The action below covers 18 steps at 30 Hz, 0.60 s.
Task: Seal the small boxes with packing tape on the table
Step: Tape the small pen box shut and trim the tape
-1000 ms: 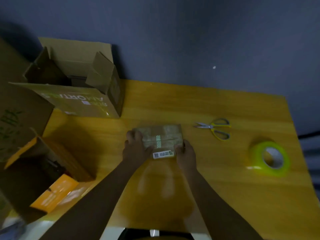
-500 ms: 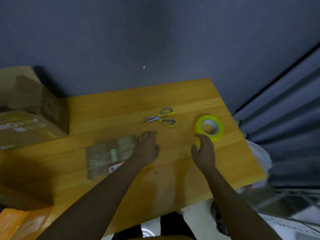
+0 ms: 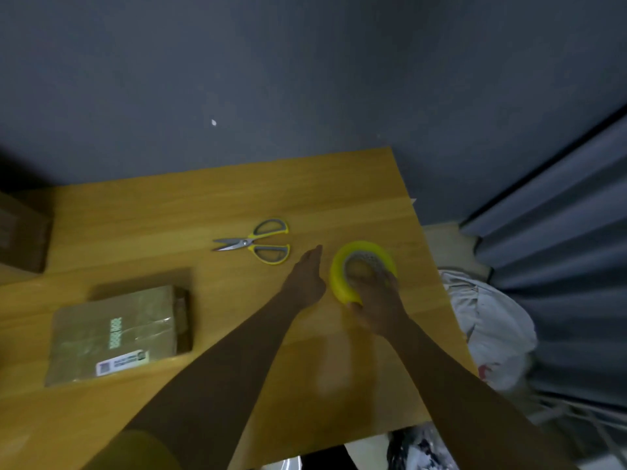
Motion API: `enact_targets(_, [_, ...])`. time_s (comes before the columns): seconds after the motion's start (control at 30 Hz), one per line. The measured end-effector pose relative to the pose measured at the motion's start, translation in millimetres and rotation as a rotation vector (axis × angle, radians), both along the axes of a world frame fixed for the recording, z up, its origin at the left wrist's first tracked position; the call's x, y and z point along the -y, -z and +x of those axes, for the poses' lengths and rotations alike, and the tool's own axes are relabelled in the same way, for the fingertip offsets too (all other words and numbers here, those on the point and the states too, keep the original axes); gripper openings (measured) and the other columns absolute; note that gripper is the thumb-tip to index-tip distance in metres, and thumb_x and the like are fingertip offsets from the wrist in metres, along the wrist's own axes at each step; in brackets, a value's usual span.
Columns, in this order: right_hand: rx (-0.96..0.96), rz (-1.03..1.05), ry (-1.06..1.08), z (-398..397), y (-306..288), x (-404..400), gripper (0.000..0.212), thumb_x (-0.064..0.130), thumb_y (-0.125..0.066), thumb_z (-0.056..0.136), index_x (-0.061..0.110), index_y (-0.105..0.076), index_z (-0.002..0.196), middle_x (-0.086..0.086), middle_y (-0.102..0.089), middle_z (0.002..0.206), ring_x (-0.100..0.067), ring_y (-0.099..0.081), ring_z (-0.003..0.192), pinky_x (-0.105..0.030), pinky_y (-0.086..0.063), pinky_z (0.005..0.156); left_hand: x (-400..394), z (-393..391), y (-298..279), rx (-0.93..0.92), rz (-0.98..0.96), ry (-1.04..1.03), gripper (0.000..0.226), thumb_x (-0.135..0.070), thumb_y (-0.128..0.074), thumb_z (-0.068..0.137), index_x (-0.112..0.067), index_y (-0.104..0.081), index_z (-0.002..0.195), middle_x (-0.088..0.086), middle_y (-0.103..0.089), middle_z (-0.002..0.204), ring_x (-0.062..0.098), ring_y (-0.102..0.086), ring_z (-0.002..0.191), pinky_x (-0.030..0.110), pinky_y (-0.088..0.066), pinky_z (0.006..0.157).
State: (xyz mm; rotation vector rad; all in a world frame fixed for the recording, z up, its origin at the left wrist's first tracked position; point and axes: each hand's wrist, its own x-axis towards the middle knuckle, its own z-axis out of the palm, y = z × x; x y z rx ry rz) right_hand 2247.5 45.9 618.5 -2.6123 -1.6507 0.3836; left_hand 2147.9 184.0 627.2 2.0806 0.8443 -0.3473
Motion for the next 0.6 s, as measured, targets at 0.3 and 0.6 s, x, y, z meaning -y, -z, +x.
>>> enact_targets(0.3, [-0.584, 0.194, 0.242, 15, -5, 15, 0.058, 0.031, -0.055, 0.095, 0.008, -0.039, 0.146, -0.013, -0.048, 0.142, -0.033, -0.046, 0.128, -0.047, -0.041, 0.099, 9, 10, -13, 0.38, 0.012, -0.198, 0.03, 0.008, -0.044, 0.092, 0.004, -0.06, 0.117, 0.021, -0.056, 0.119, 0.028, -0.055, 0.112, 0.019, -0.036, 0.091])
enact_targets(0.6, [-0.801, 0.382, 0.355, -12, -22, 11, 0.038, 0.02, -0.056, 0.098, 0.007, -0.05, 0.133, -0.01, -0.059, 0.116, -0.022, -0.056, 0.097, -0.027, -0.039, 0.074, 38, -26, -34, 0.497, 0.203, 0.039, 0.019, -0.004, -0.048, 0.094, -0.004, -0.063, 0.105, 0.014, -0.059, 0.101, 0.027, -0.054, 0.096, 0.027, -0.036, 0.083])
